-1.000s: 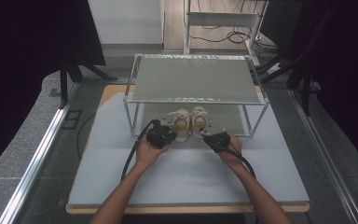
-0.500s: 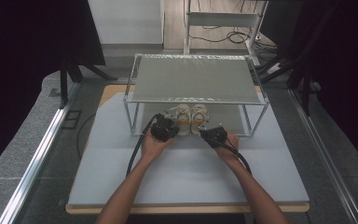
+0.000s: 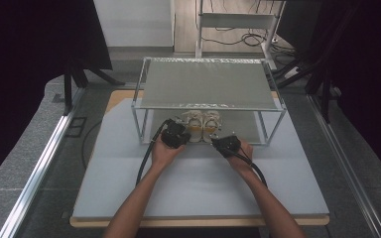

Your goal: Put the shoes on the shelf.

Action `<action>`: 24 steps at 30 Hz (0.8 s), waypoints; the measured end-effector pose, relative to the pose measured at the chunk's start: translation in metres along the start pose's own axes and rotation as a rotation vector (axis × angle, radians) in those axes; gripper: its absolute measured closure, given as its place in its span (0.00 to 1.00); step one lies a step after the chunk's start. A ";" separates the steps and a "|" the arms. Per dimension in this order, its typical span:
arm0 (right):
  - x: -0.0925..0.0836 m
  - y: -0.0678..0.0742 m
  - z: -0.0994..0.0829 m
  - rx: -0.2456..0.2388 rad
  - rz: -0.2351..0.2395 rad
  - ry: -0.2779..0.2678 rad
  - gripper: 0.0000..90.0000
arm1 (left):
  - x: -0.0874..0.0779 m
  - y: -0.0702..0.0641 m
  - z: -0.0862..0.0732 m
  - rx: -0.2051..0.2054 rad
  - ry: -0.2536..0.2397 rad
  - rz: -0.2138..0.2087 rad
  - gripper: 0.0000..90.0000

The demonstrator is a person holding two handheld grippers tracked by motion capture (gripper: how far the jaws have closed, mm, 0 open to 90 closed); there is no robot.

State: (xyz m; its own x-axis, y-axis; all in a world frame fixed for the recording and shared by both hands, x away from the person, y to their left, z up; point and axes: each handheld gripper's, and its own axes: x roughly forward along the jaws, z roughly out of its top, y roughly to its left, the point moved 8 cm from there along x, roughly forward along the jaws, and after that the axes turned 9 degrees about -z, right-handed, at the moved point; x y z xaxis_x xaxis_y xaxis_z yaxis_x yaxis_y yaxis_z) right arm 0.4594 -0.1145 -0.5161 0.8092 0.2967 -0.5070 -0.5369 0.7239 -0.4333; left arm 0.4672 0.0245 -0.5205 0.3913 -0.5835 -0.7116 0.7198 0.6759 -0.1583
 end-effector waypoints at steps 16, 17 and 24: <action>-0.022 -0.001 -0.005 0.023 0.008 -0.034 0.85 | -0.020 -0.019 -0.021 -0.005 -0.081 -0.042 0.64; -0.025 -0.001 -0.006 0.046 0.015 -0.044 0.82 | -0.023 -0.020 -0.026 -0.009 -0.082 -0.045 0.60; -0.055 0.006 -0.014 0.135 0.079 -0.111 0.54 | -0.051 -0.030 -0.052 -0.016 -0.120 -0.051 0.48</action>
State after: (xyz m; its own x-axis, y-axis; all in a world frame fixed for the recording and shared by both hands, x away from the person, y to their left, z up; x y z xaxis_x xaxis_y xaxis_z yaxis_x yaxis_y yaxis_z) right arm 0.4080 -0.1353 -0.5016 0.7912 0.4174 -0.4471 -0.5689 0.7706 -0.2873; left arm 0.3955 0.0578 -0.5152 0.4207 -0.6664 -0.6155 0.7316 0.6504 -0.2041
